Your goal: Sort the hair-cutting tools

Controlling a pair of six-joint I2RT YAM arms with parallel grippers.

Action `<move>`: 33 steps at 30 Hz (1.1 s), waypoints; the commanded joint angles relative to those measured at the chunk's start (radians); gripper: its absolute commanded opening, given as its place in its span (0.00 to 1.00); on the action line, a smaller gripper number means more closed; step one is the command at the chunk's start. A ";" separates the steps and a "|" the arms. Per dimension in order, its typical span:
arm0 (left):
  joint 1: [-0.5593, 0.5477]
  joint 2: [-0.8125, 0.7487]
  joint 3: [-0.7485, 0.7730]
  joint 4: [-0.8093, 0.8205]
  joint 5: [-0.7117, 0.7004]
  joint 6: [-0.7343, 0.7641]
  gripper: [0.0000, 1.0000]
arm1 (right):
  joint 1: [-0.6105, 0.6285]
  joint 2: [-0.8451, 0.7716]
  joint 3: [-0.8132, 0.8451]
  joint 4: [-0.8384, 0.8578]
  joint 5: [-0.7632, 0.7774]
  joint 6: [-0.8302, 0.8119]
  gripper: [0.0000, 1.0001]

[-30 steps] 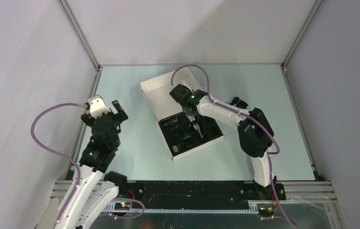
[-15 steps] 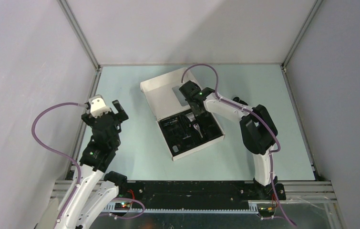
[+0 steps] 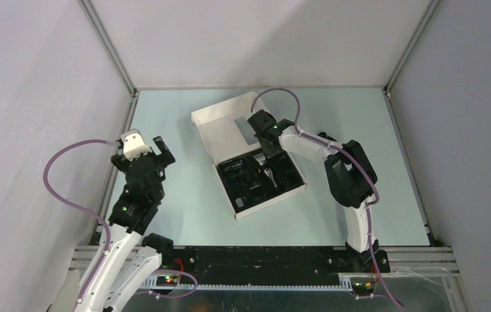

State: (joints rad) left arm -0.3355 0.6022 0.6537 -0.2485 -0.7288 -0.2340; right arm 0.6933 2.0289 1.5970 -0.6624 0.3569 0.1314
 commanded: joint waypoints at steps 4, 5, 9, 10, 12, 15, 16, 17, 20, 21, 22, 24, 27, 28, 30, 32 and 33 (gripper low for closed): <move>-0.004 0.002 0.002 0.030 0.002 0.021 0.98 | 0.001 0.029 -0.004 -0.006 0.053 0.004 0.28; -0.005 0.002 0.003 0.030 0.002 0.021 0.98 | 0.005 0.025 -0.003 -0.008 0.059 0.004 0.29; -0.004 0.004 0.003 0.030 0.003 0.021 0.98 | 0.027 0.026 0.009 -0.015 0.094 -0.012 0.29; -0.004 0.004 0.002 0.029 0.003 0.021 0.98 | 0.030 0.031 0.019 -0.020 0.103 -0.015 0.29; -0.004 0.003 0.003 0.029 0.003 0.021 0.98 | 0.047 0.051 0.039 -0.040 0.123 -0.016 0.30; -0.004 0.002 0.003 0.027 0.003 0.021 0.98 | 0.059 0.079 0.056 -0.051 0.140 -0.010 0.31; -0.004 0.003 0.004 0.027 0.002 0.020 0.98 | 0.062 0.084 0.058 -0.053 0.141 -0.005 0.31; -0.003 0.002 0.004 0.026 0.002 0.021 0.98 | 0.062 0.092 0.061 -0.055 0.149 -0.003 0.32; -0.004 0.000 0.004 0.027 0.002 0.020 0.98 | 0.064 0.105 0.068 -0.072 0.183 0.006 0.33; -0.005 -0.001 0.004 0.027 0.002 0.020 0.98 | 0.064 0.107 0.074 -0.076 0.194 0.010 0.33; -0.004 0.000 0.004 0.027 0.003 0.020 0.98 | 0.064 0.116 0.077 -0.088 0.219 0.011 0.34; -0.004 -0.002 0.004 0.027 0.004 0.021 0.98 | 0.060 0.128 0.087 -0.111 0.260 0.021 0.34; -0.004 -0.004 0.004 0.027 0.002 0.021 0.98 | 0.046 0.125 0.091 -0.130 0.282 0.043 0.34; -0.004 -0.005 0.003 0.027 0.002 0.022 0.98 | 0.045 0.111 0.088 -0.133 0.278 0.043 0.34; -0.004 -0.004 0.004 0.027 0.002 0.021 0.98 | 0.049 0.077 0.086 -0.133 0.270 0.037 0.35; -0.004 -0.003 0.004 0.027 0.002 0.020 0.98 | 0.059 0.036 0.088 -0.135 0.268 0.026 0.37; -0.004 -0.003 0.004 0.027 0.003 0.020 0.98 | 0.063 0.020 0.090 -0.135 0.257 0.020 0.38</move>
State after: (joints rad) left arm -0.3355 0.6018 0.6537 -0.2485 -0.7288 -0.2337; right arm 0.7650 2.1056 1.6810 -0.7376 0.5831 0.1497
